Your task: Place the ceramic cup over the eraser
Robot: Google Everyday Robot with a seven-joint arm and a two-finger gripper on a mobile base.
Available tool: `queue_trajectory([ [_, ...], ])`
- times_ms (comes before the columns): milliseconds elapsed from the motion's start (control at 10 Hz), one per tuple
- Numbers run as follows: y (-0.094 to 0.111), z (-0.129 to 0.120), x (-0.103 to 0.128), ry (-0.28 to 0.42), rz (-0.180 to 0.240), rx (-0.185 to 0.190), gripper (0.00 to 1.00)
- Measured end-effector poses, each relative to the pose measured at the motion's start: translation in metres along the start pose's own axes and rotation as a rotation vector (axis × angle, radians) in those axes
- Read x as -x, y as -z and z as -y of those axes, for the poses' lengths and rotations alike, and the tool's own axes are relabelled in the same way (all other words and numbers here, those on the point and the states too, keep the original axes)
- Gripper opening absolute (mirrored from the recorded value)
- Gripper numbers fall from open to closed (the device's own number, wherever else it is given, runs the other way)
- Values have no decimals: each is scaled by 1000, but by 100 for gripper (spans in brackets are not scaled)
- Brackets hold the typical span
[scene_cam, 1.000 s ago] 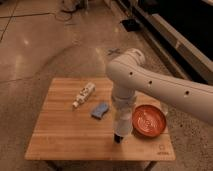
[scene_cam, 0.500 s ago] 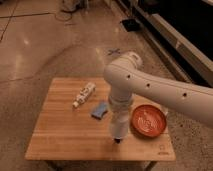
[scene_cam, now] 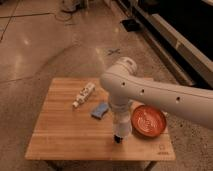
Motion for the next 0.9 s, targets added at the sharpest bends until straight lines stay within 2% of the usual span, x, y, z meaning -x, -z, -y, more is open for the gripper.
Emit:
queue_trajectory([
  [300, -11, 18, -7, 28, 10, -15, 77],
  [600, -19, 31, -7, 59, 43, -30, 80],
  [900, -25, 26, -9, 94, 62, 33, 80],
])
